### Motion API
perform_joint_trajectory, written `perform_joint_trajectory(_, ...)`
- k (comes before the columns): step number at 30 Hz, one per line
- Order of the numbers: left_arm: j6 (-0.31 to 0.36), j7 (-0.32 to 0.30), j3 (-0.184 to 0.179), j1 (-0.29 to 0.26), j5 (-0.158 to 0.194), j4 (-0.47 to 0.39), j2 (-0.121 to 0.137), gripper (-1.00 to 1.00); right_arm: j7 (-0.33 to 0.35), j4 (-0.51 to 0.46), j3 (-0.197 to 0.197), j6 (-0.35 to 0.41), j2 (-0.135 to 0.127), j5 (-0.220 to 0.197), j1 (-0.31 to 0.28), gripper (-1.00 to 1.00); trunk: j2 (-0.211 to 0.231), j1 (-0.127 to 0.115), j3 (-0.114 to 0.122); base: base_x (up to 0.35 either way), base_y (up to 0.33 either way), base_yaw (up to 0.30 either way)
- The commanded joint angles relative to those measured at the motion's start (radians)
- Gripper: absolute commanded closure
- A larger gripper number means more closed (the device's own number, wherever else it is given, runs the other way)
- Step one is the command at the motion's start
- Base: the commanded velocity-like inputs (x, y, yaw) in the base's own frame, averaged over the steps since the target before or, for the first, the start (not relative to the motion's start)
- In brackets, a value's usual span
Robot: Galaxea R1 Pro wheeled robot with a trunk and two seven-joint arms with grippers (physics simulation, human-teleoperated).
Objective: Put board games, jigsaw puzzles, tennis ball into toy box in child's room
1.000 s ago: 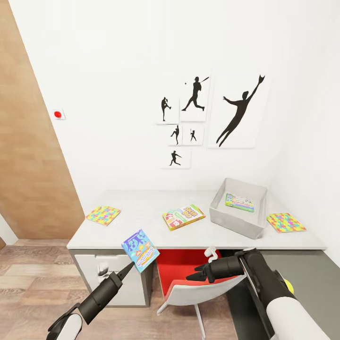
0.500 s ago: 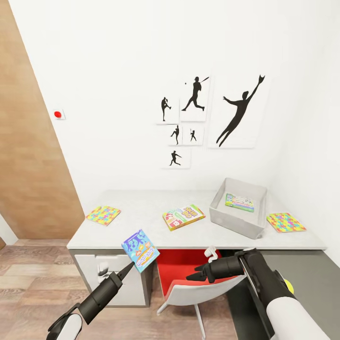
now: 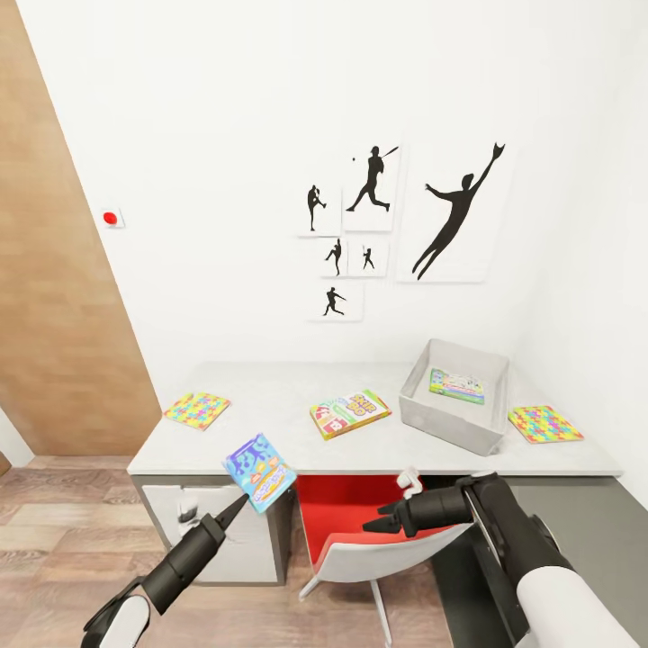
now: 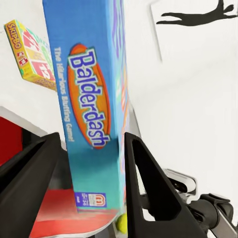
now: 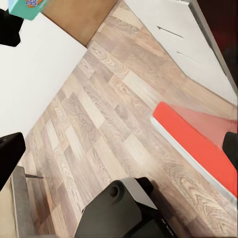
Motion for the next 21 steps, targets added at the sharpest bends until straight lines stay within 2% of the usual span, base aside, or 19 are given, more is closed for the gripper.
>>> perform_joint_trajectory(1, 0.010, -0.001, 0.006, -0.001, 0.014, -0.002, 0.001, 1.00, 0.008, -0.002, -0.004, 0.010, -0.005, 0.006, -0.001, -1.00, -0.002, 0.000, -0.002, 0.000, 0.000, 0.000)
perform_joint_trajectory(5, 0.010, -0.001, 0.022, -0.001, 0.034, -0.008, 0.003, 1.00, 0.009, -0.005, -0.004, 0.011, -0.014, 0.001, 0.000, -1.00, -0.002, 0.000, -0.002, 0.000, 0.000, 0.000)
perform_joint_trajectory(21, 0.010, -0.024, 0.031, 0.000, 0.042, -0.028, 0.004, 1.00, 0.010, -0.011, -0.004, 0.011, -0.025, -0.004, 0.000, -1.00, -0.002, 0.000, -0.002, 0.024, 0.000, 0.000)
